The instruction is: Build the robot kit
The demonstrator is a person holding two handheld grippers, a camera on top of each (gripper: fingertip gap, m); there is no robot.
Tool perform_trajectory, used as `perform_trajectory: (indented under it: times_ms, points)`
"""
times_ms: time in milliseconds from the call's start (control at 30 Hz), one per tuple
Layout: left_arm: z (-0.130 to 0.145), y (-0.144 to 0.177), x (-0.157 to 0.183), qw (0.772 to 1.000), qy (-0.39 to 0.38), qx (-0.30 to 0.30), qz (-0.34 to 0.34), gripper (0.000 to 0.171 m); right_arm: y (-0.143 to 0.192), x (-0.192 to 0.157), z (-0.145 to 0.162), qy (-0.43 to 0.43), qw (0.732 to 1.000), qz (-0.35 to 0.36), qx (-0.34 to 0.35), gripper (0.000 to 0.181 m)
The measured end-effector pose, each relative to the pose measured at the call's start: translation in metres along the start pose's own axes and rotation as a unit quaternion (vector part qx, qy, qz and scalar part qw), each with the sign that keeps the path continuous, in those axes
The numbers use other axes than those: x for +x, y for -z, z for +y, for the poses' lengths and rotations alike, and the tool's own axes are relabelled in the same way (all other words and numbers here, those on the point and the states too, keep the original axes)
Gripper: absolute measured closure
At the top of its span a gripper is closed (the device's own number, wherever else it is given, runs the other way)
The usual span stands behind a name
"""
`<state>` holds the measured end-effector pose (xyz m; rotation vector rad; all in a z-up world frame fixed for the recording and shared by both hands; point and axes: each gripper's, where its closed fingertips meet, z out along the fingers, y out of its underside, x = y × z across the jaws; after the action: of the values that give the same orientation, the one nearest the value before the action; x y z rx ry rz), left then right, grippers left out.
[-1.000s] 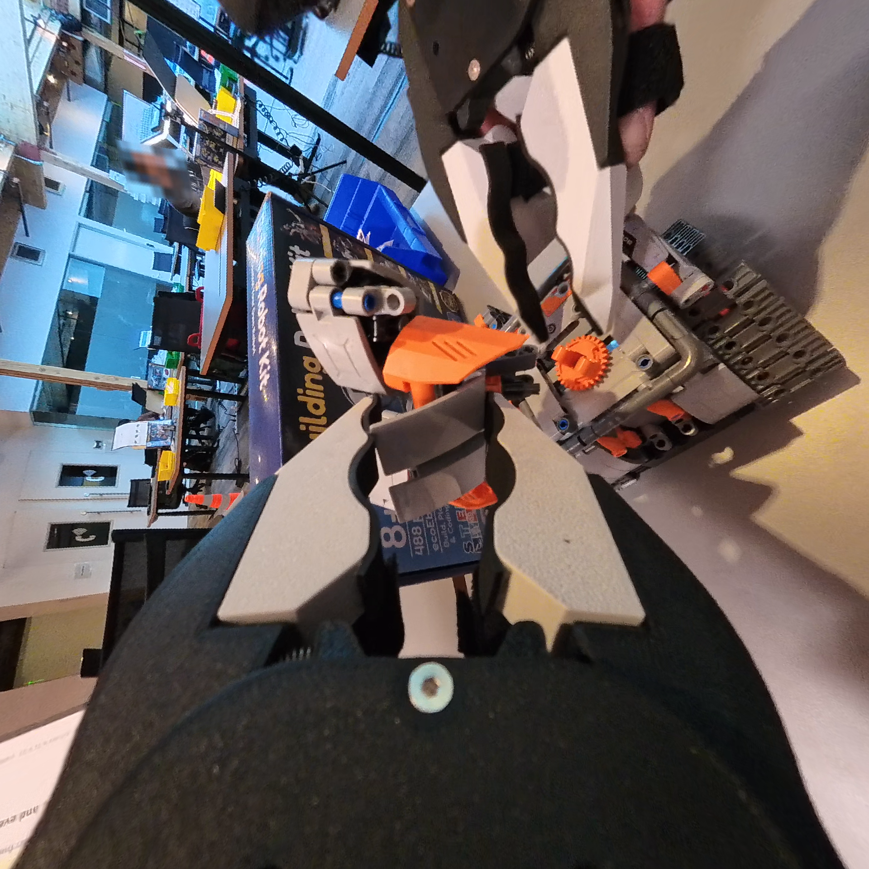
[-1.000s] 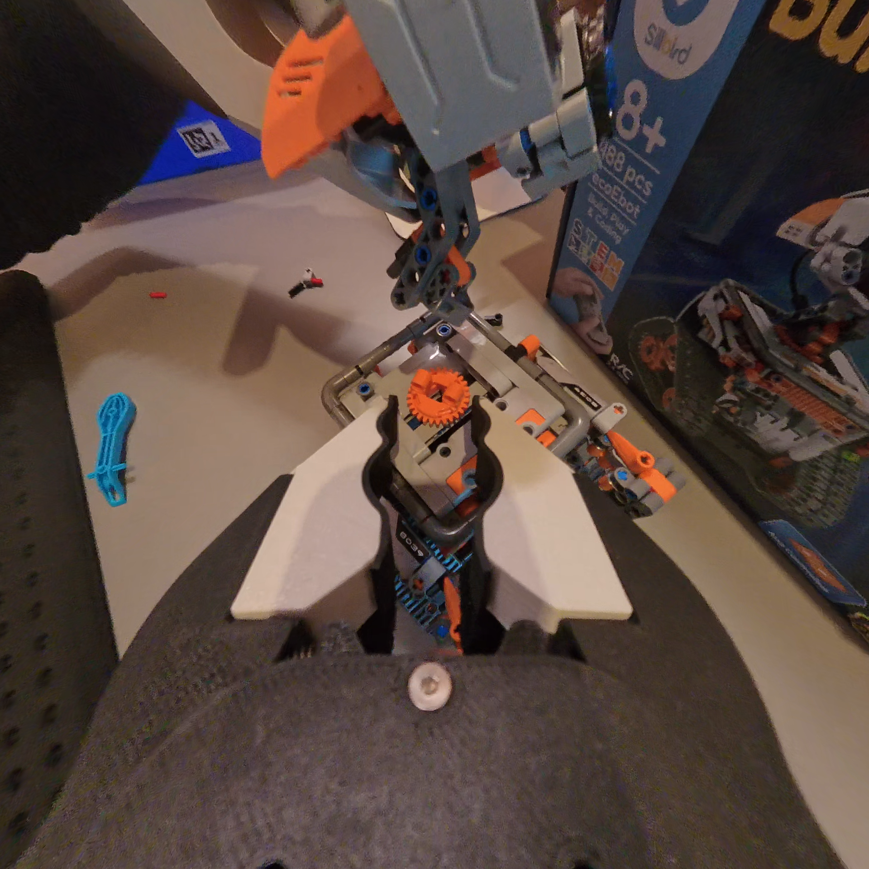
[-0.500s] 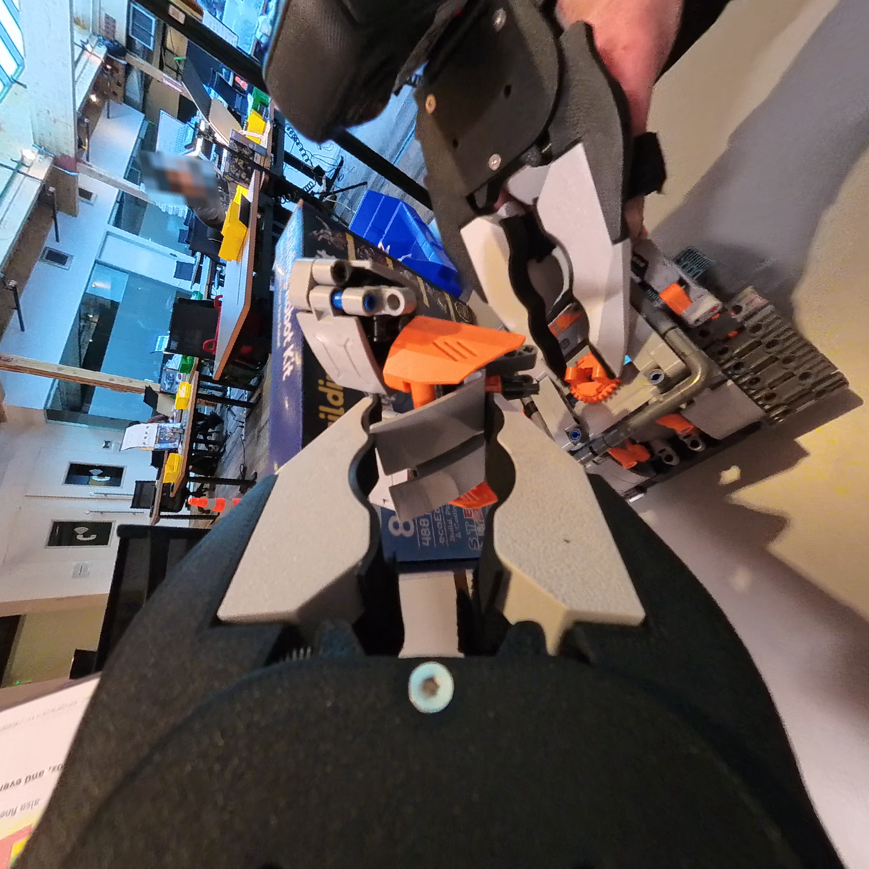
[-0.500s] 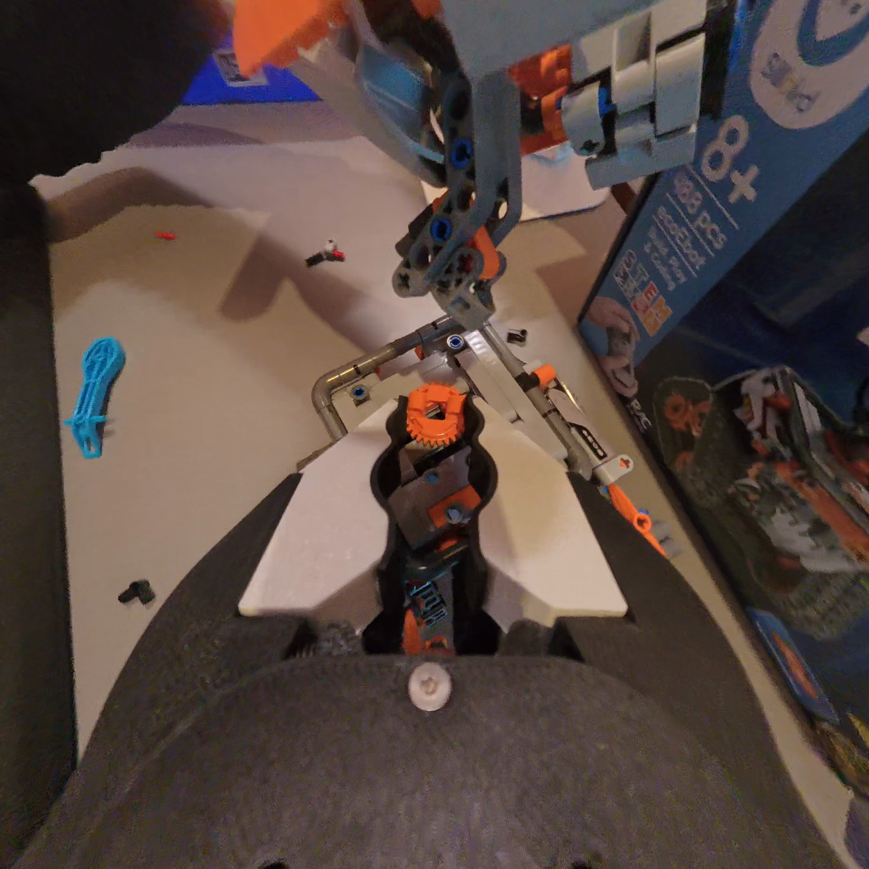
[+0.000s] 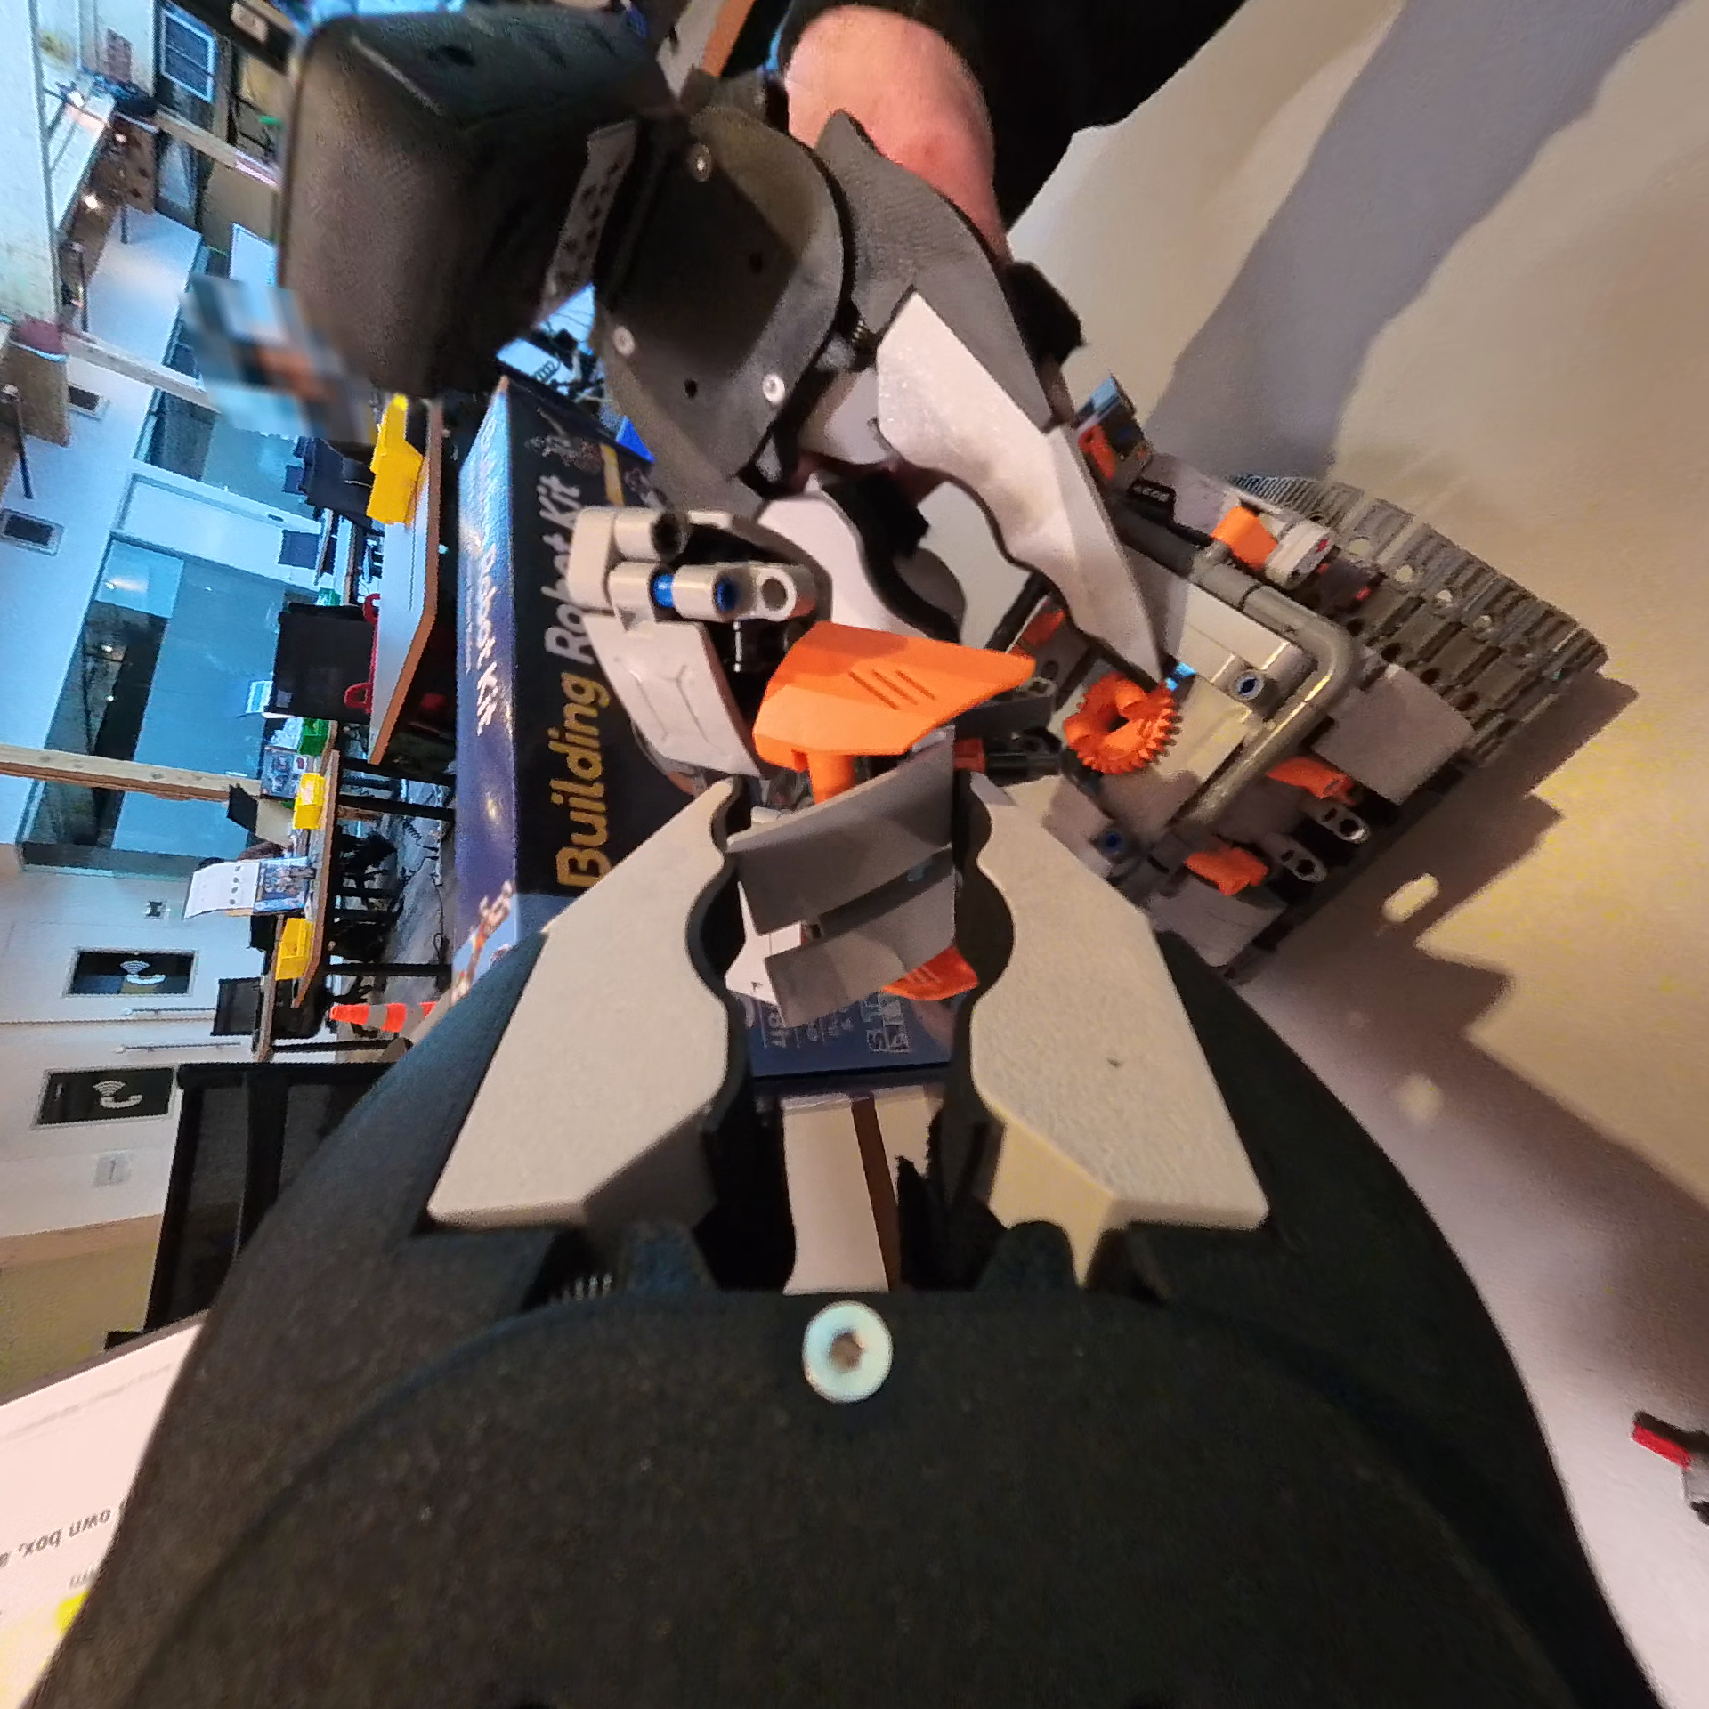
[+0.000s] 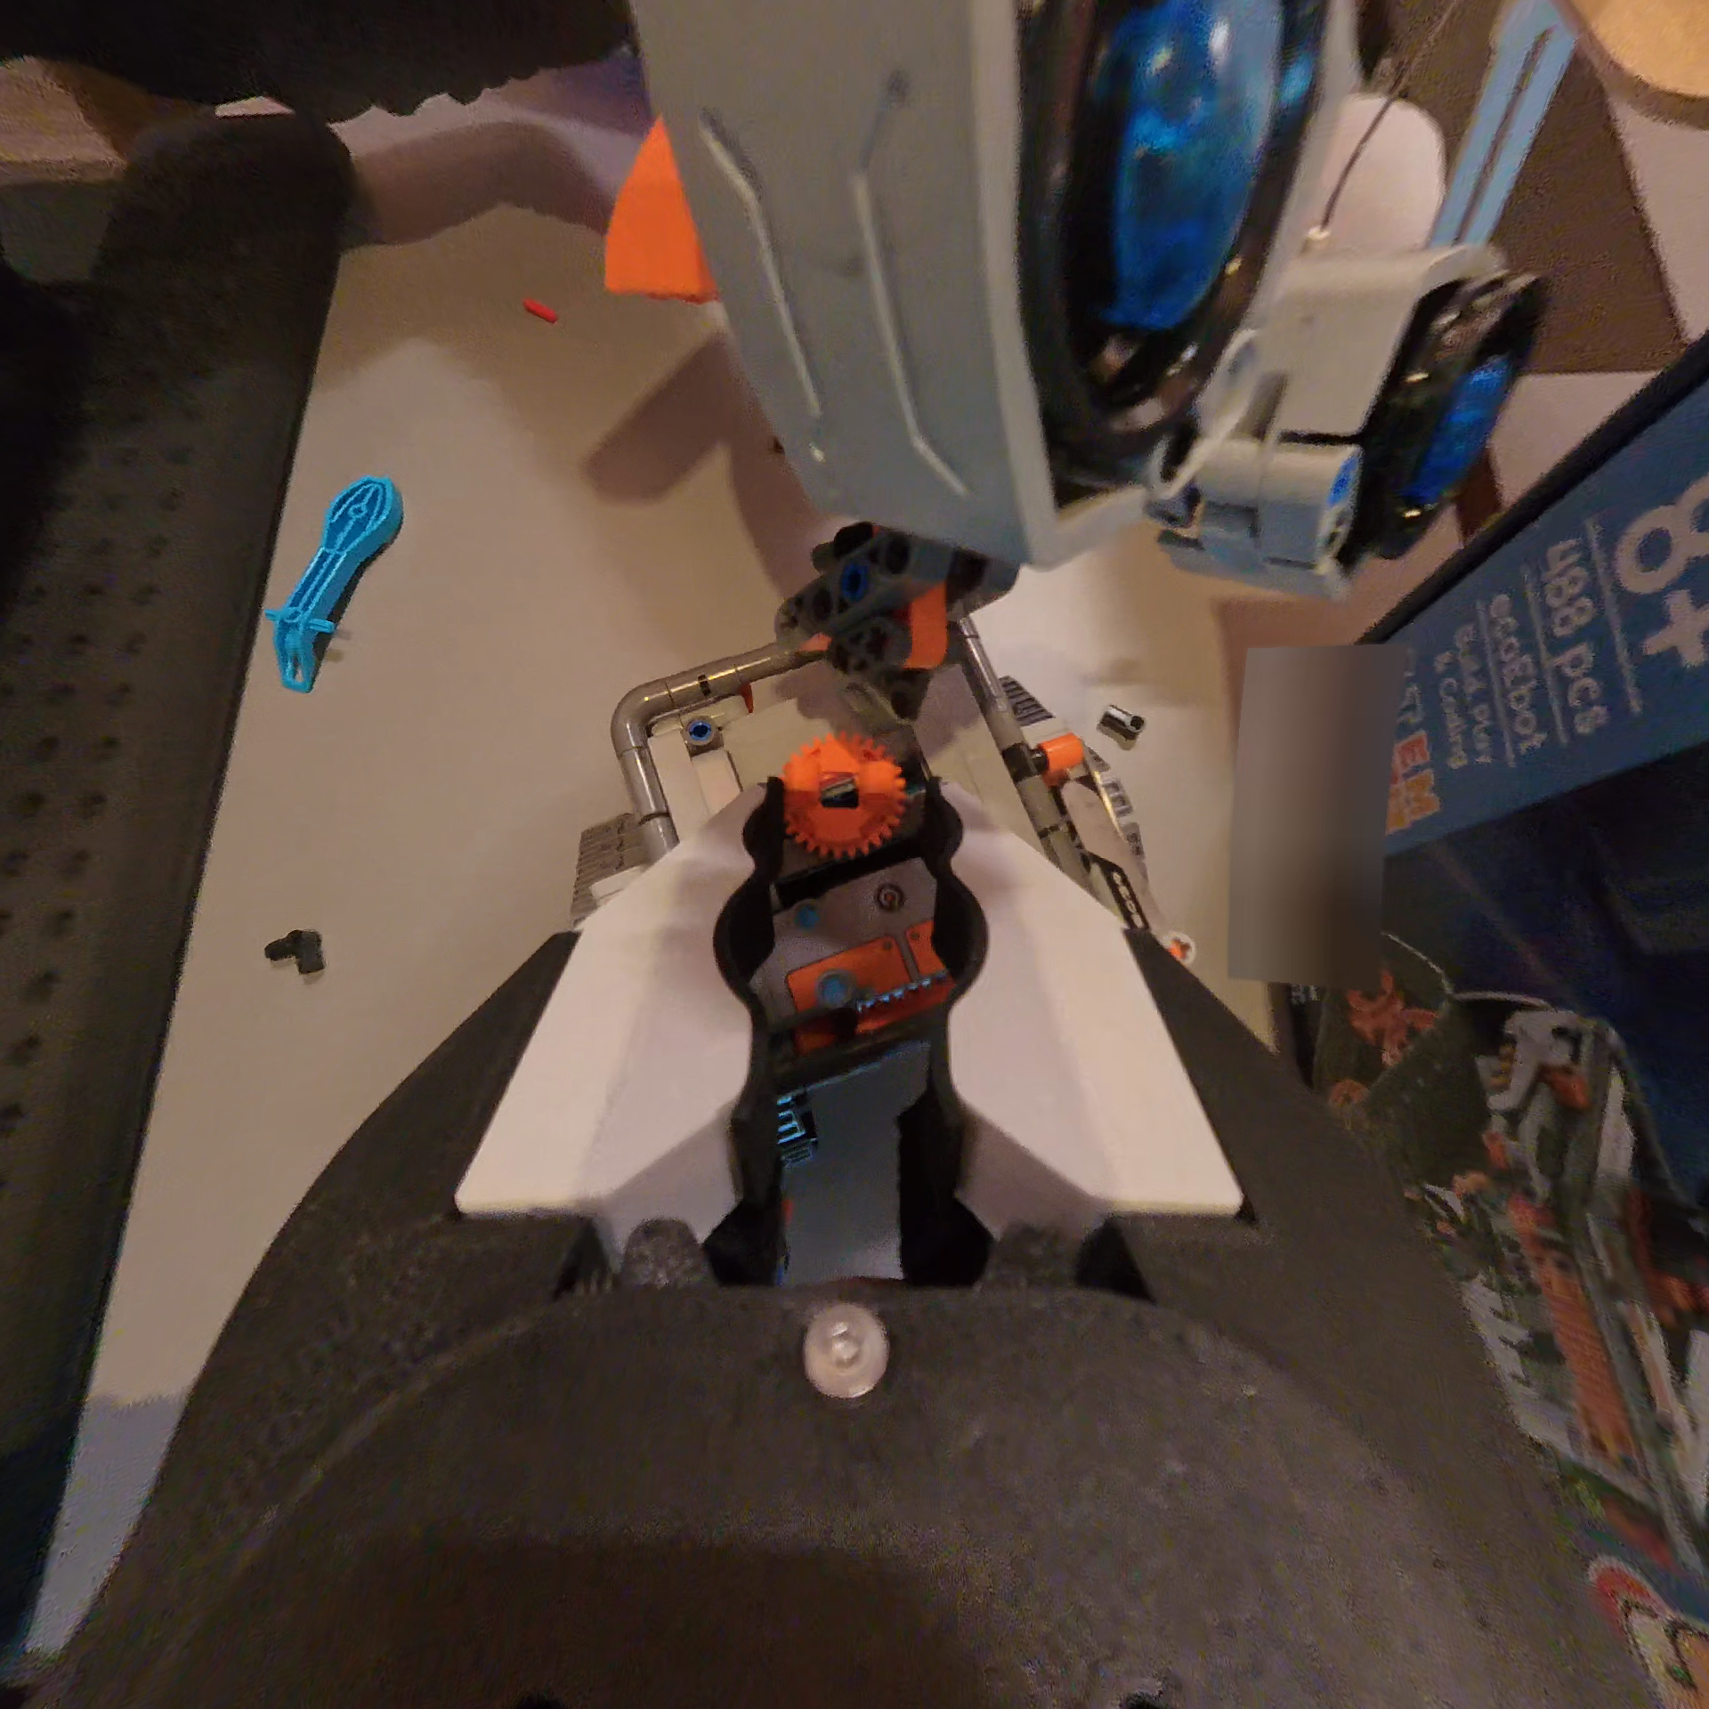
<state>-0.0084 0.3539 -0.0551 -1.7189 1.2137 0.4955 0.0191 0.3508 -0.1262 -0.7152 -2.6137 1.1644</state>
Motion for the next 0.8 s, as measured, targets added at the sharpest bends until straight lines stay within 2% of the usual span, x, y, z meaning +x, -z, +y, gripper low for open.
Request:
perform_trajectory:
  times_ms: [167, 300, 367, 800]
  points:
    - [-0.006, -0.006, 0.01, 1.0, -0.024, -0.003, 0.012, 0.129, 0.02, -0.001, 0.0, -0.009, 0.999, 0.028, 0.033, 0.148]
    - [0.0, -0.013, 0.019, 0.996, -0.074, -0.04, 0.023, 0.13, 0.03, 0.001, 0.005, -0.016, 0.998, 0.039, 0.042, 0.148]
    - [0.002, -0.013, 0.02, 0.993, -0.099, -0.058, 0.023, 0.13, 0.032, 0.002, 0.006, -0.013, 0.998, 0.046, 0.047, 0.148]
    - [-0.006, -0.022, 0.026, 0.979, -0.195, -0.062, 0.023, 0.13, 0.031, -0.012, -0.009, 0.021, 0.997, 0.041, 0.063, 0.15]
